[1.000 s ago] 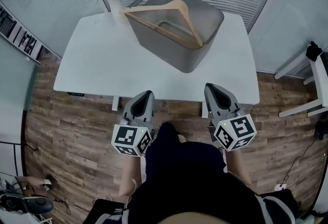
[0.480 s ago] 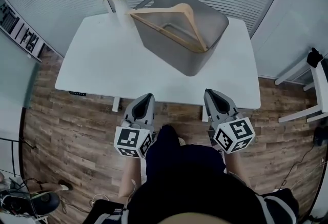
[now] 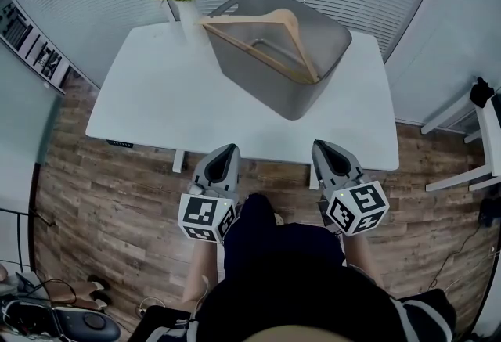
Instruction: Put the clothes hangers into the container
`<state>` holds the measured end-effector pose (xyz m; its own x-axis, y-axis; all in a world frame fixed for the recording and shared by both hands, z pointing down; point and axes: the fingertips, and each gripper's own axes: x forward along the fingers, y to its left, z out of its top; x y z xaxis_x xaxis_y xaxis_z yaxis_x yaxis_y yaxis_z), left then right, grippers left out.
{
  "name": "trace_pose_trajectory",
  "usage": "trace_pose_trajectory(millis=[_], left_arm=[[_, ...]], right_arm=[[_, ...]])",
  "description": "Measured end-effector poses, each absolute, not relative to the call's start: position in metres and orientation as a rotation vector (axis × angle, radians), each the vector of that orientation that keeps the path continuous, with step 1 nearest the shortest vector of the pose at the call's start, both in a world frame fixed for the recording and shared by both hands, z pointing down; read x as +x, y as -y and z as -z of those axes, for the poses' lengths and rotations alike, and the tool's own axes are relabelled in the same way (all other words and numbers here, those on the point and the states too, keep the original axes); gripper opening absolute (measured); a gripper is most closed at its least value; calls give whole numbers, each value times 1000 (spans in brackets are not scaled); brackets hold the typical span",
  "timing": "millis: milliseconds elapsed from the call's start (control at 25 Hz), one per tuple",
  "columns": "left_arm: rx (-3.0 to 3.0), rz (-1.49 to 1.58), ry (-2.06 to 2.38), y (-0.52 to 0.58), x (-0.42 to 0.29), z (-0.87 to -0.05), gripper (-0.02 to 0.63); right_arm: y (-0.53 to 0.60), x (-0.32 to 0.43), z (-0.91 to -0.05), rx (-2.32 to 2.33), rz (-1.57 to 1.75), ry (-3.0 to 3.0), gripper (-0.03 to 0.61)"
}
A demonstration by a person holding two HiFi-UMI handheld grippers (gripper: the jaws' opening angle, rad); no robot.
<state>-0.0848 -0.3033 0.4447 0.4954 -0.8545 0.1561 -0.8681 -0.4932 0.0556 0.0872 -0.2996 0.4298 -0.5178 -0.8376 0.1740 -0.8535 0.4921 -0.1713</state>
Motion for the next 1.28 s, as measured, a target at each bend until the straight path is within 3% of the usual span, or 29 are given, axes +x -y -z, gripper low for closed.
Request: trace_pose_trajectory(millis=[1280], left_arm=[[2601, -220, 1559, 303, -93, -444, 12]], right_arm=[[301, 68, -438, 1435, -424, 2685, 28]])
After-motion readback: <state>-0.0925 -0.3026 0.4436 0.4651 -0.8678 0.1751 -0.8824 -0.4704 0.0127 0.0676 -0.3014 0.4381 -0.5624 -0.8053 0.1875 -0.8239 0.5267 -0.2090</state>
